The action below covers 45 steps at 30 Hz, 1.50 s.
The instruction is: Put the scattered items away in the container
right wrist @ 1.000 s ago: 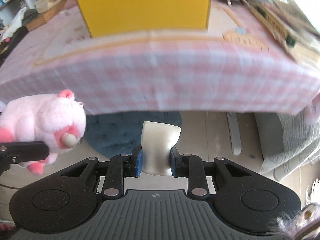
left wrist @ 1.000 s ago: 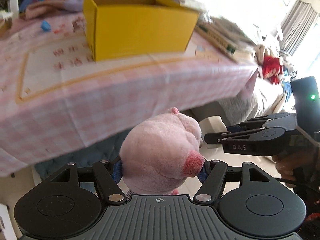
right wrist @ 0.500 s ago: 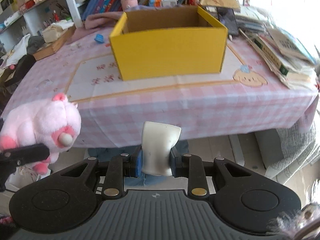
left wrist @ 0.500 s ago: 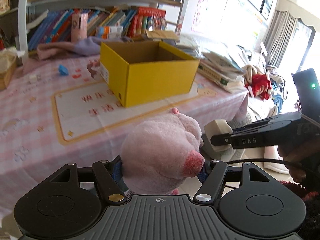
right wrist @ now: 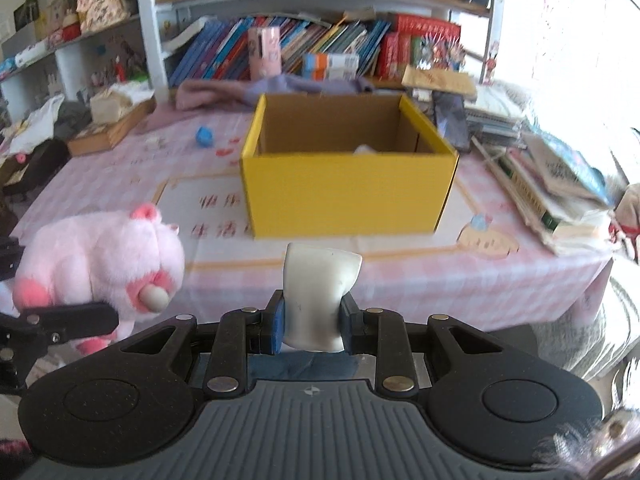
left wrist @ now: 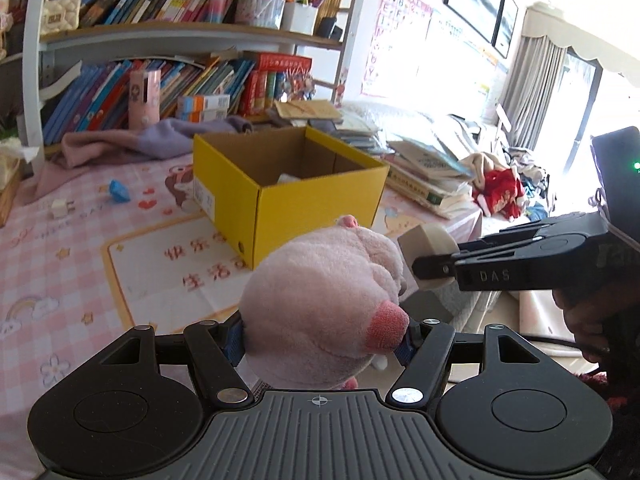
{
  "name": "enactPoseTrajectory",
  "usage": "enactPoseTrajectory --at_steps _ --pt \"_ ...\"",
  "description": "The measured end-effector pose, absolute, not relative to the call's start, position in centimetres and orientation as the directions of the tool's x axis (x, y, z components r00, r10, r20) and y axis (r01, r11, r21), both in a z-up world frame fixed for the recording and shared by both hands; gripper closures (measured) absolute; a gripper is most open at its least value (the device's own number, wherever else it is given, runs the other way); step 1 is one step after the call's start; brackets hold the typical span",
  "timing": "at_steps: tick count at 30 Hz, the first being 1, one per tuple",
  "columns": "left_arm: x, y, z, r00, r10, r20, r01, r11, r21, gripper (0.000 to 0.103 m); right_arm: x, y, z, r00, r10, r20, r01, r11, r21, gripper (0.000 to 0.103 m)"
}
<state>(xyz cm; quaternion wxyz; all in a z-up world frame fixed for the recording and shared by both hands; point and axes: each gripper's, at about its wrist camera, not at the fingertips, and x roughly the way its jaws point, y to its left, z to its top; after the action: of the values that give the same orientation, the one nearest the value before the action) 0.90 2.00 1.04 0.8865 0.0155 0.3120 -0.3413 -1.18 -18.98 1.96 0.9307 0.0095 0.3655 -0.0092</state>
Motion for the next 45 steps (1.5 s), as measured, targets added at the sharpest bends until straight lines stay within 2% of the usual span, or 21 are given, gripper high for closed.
enactPoseTrajectory --at_steps 7,17,21,31,41,43,45 --pt "5.2 0.1 2.6 0.608 -0.610 -0.509 0.616 0.766 -0.182 0.035 2.8 -20.8 4.0 0.787 -0.010 -0.617 0.000 1.000 -0.016 0.078" --pt "14.5 -5.9 4.9 0.669 -0.570 -0.477 0.611 0.787 -0.085 0.035 13.2 -25.1 5.5 0.850 0.040 -0.525 -0.087 0.994 -0.064 0.078" --pt "18.9 -8.2 4.4 0.668 -0.550 -0.502 0.580 0.807 -0.112 0.035 17.6 -26.1 4.0 0.819 0.054 -0.572 -0.129 0.988 -0.091 0.078" --pt "25.0 -13.3 0.6 0.645 -0.455 -0.614 0.542 0.839 -0.052 0.035 23.6 -27.7 -0.9 0.707 0.111 -0.698 -0.209 0.976 -0.056 0.077" --pt "28.3 -15.4 -1.5 0.604 -0.416 -0.680 0.521 0.852 -0.059 0.033 25.7 -27.8 -3.2 0.655 0.136 -0.743 -0.243 0.969 -0.036 0.076" --pt "28.6 -15.6 -1.8 0.608 -0.395 -0.689 0.509 0.860 -0.043 0.028 25.8 -28.0 -3.4 0.660 0.135 -0.739 -0.238 0.971 -0.035 0.072" --pt "28.8 -15.6 -1.8 0.623 -0.371 -0.689 0.487 0.873 -0.030 0.025 25.6 -28.0 -3.2 0.677 0.126 -0.725 -0.229 0.972 -0.044 0.052"
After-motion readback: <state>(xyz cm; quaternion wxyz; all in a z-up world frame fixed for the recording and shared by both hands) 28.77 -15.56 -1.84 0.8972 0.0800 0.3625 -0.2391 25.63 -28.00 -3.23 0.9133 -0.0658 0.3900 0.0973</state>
